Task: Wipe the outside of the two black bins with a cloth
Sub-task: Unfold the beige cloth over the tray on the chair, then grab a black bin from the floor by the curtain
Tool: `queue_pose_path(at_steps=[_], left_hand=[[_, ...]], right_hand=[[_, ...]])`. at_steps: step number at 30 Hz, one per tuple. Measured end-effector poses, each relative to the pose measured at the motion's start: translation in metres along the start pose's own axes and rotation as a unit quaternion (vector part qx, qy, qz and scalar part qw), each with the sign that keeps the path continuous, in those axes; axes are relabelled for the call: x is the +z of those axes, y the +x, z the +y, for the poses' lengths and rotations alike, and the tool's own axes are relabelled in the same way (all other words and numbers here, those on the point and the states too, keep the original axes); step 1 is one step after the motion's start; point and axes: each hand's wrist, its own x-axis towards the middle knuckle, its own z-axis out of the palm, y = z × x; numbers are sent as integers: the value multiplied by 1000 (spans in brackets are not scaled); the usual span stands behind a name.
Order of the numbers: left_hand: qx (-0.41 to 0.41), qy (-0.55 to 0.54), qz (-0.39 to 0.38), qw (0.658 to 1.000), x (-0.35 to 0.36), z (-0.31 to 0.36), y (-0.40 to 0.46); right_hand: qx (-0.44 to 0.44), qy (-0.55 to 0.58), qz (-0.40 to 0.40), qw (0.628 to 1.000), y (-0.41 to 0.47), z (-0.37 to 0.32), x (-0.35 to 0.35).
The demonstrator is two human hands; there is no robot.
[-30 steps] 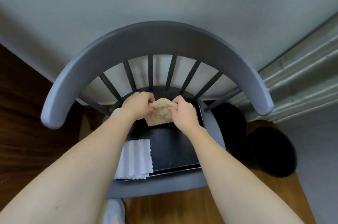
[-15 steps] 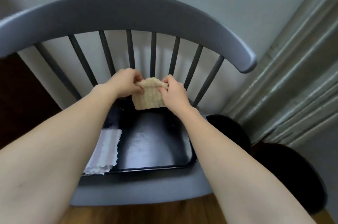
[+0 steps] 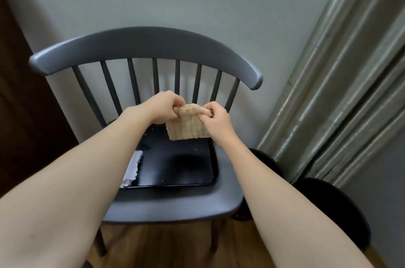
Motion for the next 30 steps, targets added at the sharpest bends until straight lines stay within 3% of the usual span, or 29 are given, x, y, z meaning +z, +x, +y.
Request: queue_pose_path(at_steps=[4,16,21,24,27,30], left_hand=[[15,-7,2,1000,0,52,-20],[126,-44,9,991,45,193,-78],[191,-24,78,978,73,218,-88],[198,-56,111,972,83,223,-90],[196,-91,111,970,87,227,-89],[206,-61,93,972,86,232,-86]], right_hand=[[31,78,-21,996,-26,-9,-41],[55,256,21,965,-125,-11,-151],[48,175,43,983,-159,4,-175],[40,184,45,981,-172,9,-182],[36,219,7,975,-185,11,-185],[56,220,-17,974,-197,14,-183]])
